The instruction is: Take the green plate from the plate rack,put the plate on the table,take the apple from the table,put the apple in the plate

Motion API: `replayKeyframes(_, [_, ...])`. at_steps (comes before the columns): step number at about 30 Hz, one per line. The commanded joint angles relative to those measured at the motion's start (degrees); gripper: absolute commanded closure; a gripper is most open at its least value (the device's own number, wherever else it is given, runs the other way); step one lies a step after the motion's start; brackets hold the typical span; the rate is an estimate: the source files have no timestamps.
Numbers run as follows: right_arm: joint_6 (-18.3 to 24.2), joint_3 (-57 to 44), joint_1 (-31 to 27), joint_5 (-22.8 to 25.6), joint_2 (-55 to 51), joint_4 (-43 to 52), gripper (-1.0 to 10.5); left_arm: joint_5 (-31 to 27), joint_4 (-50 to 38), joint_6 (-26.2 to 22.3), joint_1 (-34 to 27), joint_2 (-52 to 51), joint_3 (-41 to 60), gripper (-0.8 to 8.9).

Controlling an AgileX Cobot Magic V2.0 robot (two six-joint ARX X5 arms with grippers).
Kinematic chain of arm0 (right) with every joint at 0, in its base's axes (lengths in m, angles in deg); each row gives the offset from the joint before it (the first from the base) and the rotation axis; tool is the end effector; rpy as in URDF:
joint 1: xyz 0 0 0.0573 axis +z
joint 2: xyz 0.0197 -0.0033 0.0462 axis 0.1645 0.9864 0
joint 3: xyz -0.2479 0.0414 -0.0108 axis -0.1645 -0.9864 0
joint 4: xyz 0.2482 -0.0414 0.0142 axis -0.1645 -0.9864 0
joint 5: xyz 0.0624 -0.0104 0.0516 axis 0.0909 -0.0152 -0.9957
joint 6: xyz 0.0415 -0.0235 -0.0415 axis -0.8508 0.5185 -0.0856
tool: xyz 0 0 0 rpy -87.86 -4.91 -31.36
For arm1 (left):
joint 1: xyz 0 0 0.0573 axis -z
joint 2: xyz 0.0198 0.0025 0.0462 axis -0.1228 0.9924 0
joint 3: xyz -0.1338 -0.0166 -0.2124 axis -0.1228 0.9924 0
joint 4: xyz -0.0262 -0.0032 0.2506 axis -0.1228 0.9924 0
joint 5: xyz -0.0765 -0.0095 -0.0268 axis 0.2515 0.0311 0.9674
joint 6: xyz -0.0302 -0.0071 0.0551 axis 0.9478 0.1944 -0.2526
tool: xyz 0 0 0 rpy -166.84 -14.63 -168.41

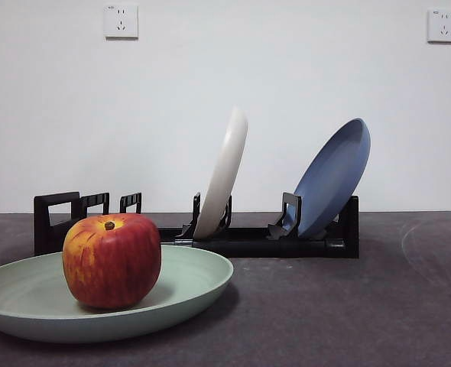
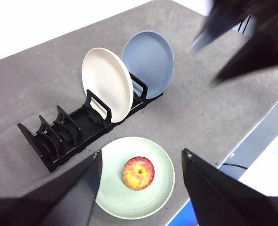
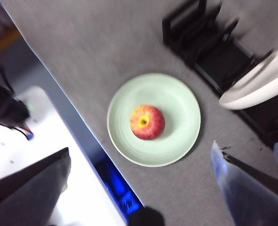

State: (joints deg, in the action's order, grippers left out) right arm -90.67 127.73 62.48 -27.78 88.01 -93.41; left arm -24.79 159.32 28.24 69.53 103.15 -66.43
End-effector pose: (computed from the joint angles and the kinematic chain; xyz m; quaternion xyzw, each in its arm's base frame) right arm 0.1522 0.2096 0.4427 -0.1578 0.3792 0.4463 0.7951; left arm 0.0442 -0.0515 0.4441 0.0648 0.2391 -0.3195 0.9146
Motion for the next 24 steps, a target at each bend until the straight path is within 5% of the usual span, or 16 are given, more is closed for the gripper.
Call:
replayKeyframes(1, [-1.18, -0.7, 0.17, 0.11, -5.27, -1.42, 4.5, -0.22, 0.07, -0.63, 0.11, 0.48, 0.24, 5.31])
replayKeyframes(10, [-5.75, -9.94, 0.22, 0.0, -23.1, -1.44, 4.5, 0.55, 0.04, 0.9, 0.13, 2.67, 0.24, 5.31])
replayKeyframes(14, [-7.54, -16.72, 0.22, 0.04, -29.16, -1.44, 6.6, 5.05, 0.04, 1.07, 0.13, 4.07, 0.24, 5.37])
replayKeyframes(15, [-7.48, -17.33, 0.22, 0.04, -29.68, -1.44, 7.5, 5.9, 0.04, 1.05, 0.13, 4.48, 0.24, 5.84])
replayKeyframes(17, [-6.29, -17.62, 0.22, 0.07, -30.08, -1.44, 9.5, 6.75, 0.04, 0.79, 0.13, 4.96, 0.24, 8.41])
replayKeyframes(24, [-5.57, -17.62, 0.22, 1.14, -30.08, -1.42, 9.6, 7.13, 0.04, 0.81, 0.13, 5.57, 0.24, 8.21])
